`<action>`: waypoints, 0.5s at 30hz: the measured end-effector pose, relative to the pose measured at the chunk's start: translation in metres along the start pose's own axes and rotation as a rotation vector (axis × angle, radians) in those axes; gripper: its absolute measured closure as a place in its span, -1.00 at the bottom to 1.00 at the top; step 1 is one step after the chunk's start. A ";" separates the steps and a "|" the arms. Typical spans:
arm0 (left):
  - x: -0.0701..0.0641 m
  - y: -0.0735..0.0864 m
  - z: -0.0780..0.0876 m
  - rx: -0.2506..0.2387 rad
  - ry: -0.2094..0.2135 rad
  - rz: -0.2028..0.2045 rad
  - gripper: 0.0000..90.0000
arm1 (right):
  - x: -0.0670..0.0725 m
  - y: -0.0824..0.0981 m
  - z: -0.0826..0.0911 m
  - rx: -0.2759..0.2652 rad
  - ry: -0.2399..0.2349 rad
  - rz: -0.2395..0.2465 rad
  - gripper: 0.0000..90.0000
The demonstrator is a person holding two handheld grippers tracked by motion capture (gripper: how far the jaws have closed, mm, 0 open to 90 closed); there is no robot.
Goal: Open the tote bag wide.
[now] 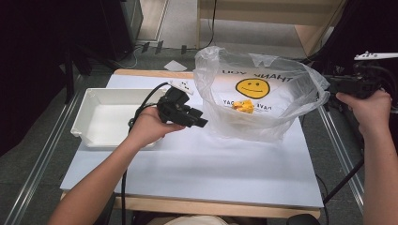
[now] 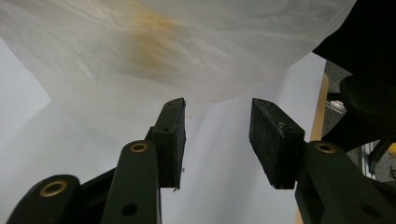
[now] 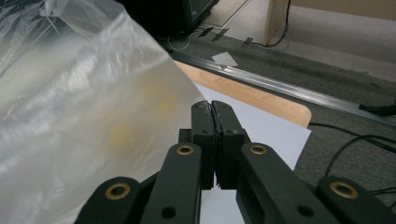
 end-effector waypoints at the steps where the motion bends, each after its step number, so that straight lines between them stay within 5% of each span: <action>1: 0.000 -0.002 0.001 0.002 0.001 -0.005 0.26 | 0.001 -0.004 0.001 0.000 0.003 0.007 0.98; 9: -0.002 -0.023 0.010 -0.014 0.011 -0.021 0.32 | 0.003 -0.031 0.008 -0.026 0.018 0.025 0.98; 15: -0.008 -0.051 0.018 -0.023 0.038 -0.055 0.42 | 0.019 -0.056 0.012 -0.046 -0.008 0.051 0.98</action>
Point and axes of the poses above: each handheld gripper's, and its own axes: z roughly backward along the jaws, y roughly out of its underside, x roughly to its left, the point moved 6 cm from there along -z, roughly forward along the jaws, and after that the axes turned 12 degrees about -x, right-handed, at the moved point
